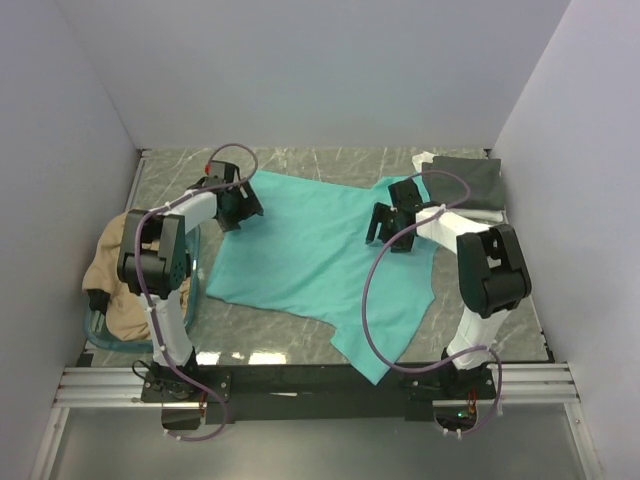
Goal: Fold and stack the t-shirts
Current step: Flatten the tshirt out
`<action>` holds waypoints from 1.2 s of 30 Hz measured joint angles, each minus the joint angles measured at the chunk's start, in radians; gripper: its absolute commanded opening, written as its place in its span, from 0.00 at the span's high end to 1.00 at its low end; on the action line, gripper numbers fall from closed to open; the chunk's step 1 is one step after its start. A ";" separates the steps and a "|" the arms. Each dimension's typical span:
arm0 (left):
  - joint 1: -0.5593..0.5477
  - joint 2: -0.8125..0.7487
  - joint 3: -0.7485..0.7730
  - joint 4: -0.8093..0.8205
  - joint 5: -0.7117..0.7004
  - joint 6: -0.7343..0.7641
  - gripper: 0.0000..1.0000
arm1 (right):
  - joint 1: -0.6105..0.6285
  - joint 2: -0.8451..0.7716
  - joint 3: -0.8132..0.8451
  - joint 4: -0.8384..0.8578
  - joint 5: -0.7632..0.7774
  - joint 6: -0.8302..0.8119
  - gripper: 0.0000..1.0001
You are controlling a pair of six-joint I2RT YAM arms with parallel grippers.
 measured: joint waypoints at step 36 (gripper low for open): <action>-0.005 -0.152 0.038 -0.125 -0.010 0.079 0.16 | -0.085 0.034 0.246 -0.254 0.063 -0.105 0.25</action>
